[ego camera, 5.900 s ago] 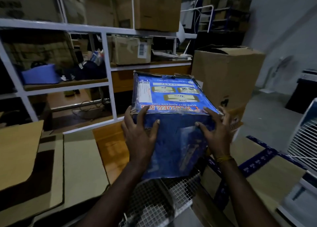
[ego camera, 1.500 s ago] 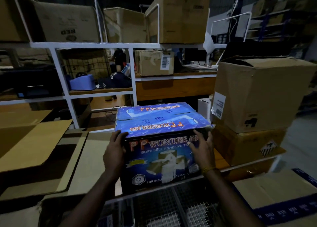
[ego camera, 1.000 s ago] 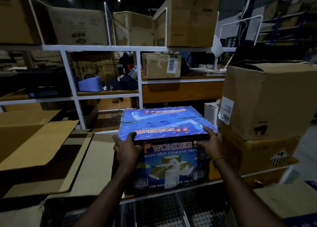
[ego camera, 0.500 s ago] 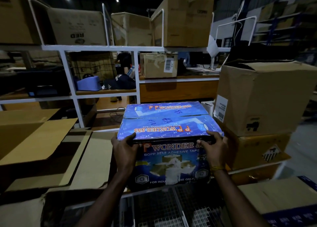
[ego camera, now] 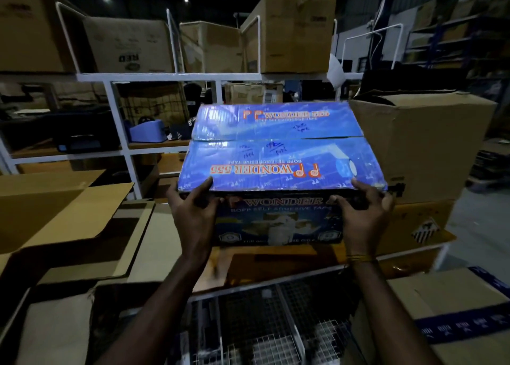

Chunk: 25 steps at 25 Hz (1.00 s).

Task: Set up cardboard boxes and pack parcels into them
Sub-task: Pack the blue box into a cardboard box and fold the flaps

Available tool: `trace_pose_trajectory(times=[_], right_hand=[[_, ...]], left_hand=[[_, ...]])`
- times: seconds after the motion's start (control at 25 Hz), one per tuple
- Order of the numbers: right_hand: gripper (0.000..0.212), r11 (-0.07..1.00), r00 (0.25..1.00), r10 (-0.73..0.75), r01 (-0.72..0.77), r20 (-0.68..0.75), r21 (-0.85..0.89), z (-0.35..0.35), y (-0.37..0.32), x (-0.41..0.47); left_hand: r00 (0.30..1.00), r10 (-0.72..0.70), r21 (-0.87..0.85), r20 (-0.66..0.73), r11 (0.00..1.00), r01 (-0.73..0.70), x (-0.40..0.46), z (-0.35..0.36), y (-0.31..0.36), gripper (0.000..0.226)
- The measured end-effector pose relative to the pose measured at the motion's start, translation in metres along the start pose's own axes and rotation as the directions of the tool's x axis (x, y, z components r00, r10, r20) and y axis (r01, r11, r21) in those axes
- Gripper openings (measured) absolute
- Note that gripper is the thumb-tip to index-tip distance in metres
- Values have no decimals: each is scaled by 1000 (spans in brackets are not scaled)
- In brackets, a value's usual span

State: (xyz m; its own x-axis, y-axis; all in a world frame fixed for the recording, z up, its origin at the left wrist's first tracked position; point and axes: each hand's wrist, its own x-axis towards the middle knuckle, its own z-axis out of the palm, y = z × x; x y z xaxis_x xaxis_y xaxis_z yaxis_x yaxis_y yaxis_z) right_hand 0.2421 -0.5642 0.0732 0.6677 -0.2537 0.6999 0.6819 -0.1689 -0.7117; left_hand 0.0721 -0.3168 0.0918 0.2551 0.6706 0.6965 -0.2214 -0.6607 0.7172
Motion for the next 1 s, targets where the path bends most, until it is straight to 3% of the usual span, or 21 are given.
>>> trace_pose_trajectory(times=[0.16,0.48,0.68,1.0], right_hand=[[49,994,996,-58,64,-72,86,2,-41,-10],[40,948,987,-122,148,-106,283,37,-172,-64],[40,909,978,-169,203,-123,365,89,-256,-128],[43,837,983,-174,183,-65,516,192,-369,-279]], left_hand=[[990,132,-30,-53,991,-134,16,-36,24,41],[964,214,-115,-157,966,-233,59,-151,18,44],[924,313,-84,-220,938,-338,94,-275,-9,44],[896,370,28,-247,926,-376,124,-484,-60,42]])
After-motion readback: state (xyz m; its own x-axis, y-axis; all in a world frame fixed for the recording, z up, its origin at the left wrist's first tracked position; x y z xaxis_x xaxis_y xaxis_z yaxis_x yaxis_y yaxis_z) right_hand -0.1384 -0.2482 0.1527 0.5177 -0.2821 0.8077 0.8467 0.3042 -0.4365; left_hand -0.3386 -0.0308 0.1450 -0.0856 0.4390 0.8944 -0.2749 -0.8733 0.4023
